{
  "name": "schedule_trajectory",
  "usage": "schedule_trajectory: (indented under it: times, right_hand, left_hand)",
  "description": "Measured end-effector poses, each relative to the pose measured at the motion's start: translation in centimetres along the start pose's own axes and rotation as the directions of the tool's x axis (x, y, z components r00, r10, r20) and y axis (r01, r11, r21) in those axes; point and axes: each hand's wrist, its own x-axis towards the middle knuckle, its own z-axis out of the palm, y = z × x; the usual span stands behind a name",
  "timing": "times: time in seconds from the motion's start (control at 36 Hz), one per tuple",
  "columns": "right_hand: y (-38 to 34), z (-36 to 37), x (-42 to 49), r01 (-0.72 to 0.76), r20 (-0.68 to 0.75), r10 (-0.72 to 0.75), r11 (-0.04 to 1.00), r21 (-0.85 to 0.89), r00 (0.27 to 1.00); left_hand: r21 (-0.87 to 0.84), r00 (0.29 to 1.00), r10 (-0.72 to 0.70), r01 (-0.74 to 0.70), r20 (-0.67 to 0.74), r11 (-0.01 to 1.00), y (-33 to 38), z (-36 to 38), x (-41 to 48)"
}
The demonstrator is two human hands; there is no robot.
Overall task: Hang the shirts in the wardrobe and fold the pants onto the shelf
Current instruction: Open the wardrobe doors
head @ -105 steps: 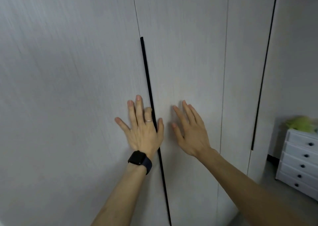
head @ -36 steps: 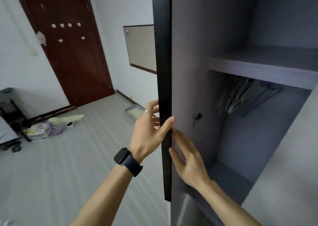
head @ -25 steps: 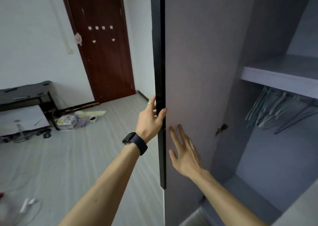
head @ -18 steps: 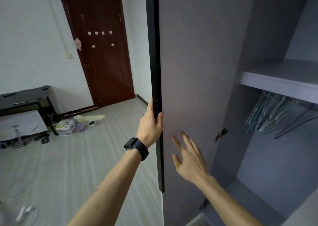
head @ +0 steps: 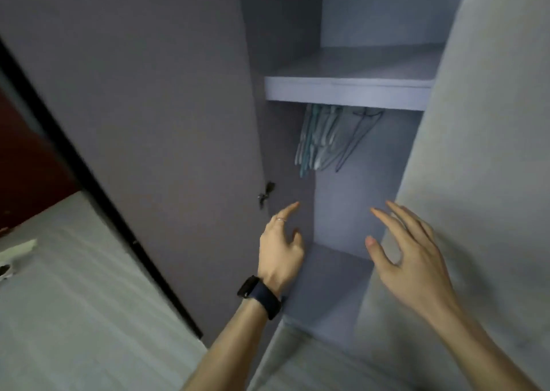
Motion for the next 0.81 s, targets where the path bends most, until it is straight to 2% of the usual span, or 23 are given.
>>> schedule_trajectory:
  times: [0.08,0.14,0.28,0.42,0.61,0.81]
  right_hand:
    - [3.2,-3.2,1.1,-0.111,-0.097,0.101,0.988,-0.105,0.990]
    - [4.6,-5.1,2.3,-0.184,-0.147,0.162,0.971,-0.150,0.976]
    - [6.7,-10.1,6.4,-0.328,-0.318,0.249,0.917,-0.227,0.915]
    - [7.5,-12.3,10.9,-0.386,-0.449,0.226,0.870,-0.307,0.864]
    - [9.6,-10.2,12.7,-0.452,-0.474,0.223,0.770,-0.450,0.852]
    - [9.6,-11.2,12.2,-0.404,-0.382,0.242,0.806,-0.432,0.892]
  left_hand:
    - [-0.061,0.979,0.025,-0.013,0.201,0.998,1.5,4.0,2.9]
    - [-0.089,0.957,0.063,-0.039,0.285,0.995,2.6,6.0,5.0]
    - [-0.183,0.894,0.191,-0.125,0.406,0.975,7.1,11.0,10.9]
    - [-0.262,0.811,0.273,-0.154,0.518,0.953,11.5,14.1,15.1]
    - [-0.333,0.750,0.355,-0.190,0.558,0.924,13.1,16.4,17.0]
    - [-0.379,0.792,0.396,-0.226,0.464,0.897,12.8,16.6,16.4]
